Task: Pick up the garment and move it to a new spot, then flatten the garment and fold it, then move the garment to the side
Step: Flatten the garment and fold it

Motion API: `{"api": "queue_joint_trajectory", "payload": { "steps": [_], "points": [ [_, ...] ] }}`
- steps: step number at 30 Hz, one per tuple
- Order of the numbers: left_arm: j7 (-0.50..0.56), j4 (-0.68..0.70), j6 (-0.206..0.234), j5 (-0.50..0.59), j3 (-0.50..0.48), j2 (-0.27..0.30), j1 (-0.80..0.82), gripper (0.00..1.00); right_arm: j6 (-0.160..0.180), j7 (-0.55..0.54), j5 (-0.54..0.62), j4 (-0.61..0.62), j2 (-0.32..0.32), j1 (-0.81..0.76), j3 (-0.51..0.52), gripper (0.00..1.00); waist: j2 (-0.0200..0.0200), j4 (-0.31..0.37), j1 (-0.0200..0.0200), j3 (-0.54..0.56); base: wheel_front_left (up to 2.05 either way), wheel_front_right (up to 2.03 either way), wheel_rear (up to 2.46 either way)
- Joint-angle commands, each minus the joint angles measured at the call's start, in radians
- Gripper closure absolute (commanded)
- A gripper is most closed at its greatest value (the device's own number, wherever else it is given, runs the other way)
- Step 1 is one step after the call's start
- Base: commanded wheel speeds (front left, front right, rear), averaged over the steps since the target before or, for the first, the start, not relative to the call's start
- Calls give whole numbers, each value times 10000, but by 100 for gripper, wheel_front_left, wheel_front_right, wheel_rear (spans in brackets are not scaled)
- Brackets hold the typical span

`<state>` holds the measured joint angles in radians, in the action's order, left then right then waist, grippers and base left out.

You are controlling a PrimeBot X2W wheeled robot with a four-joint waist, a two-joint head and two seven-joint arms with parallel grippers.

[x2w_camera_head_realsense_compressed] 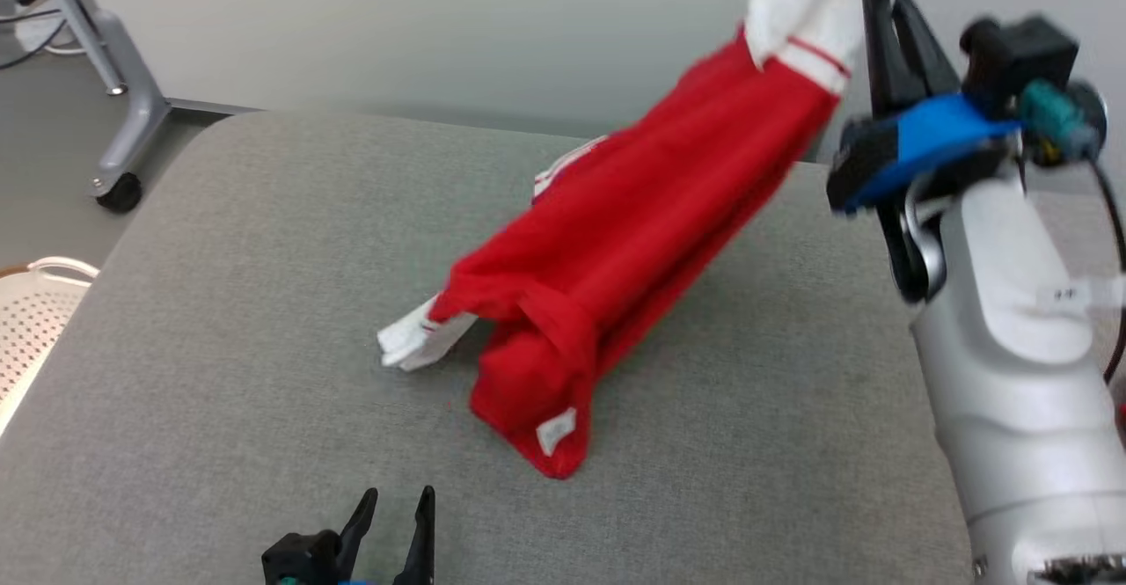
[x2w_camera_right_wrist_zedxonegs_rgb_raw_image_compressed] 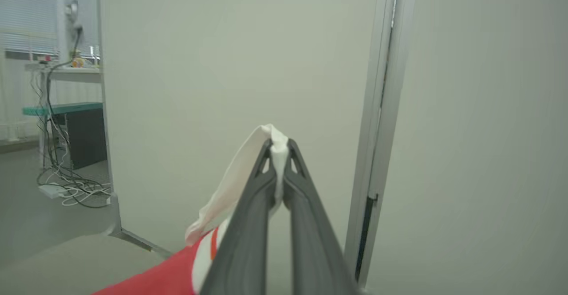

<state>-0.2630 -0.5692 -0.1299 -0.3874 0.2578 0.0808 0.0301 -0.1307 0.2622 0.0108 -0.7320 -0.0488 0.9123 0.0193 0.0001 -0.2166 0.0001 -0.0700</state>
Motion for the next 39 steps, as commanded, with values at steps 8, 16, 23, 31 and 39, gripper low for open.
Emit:
{"api": "queue_joint_trajectory", "payload": {
  "steps": [8, 16, 23, 31, 39],
  "points": [
    [-19, 433, -14, -86, 261, 284, 571, 0, -1, 36, 1366, 5, -39, -3433, 2321, 13, -1, 943, -1, -421, 0, 0, 0],
    [-19, 973, -14, -285, 1238, 536, 883, 0, -3, 32, 172, 804, -30, -5035, 1748, 0, -1, 1793, -1, -710, 0, 0, 0],
    [-19, 1208, -14, -427, 2194, 803, 1057, 0, -3, 32, -965, 1681, -45, -5707, 378, 0, -1, 2412, -1, -897, 0, 0, 0],
    [-19, 837, -14, -5, 2606, 1057, 1379, 0, -3, 30, -1501, 2147, -42, -5976, -432, 0, -1, 2944, -1, -1252, 0, 0, 0],
    [7, -142, -11, 58, 2259, 1118, 1850, 0, -3, 30, -1653, 2334, -40, -5971, -754, 0, -1, 3406, -1, -1622, 0, 0, 0]
  ]
}}
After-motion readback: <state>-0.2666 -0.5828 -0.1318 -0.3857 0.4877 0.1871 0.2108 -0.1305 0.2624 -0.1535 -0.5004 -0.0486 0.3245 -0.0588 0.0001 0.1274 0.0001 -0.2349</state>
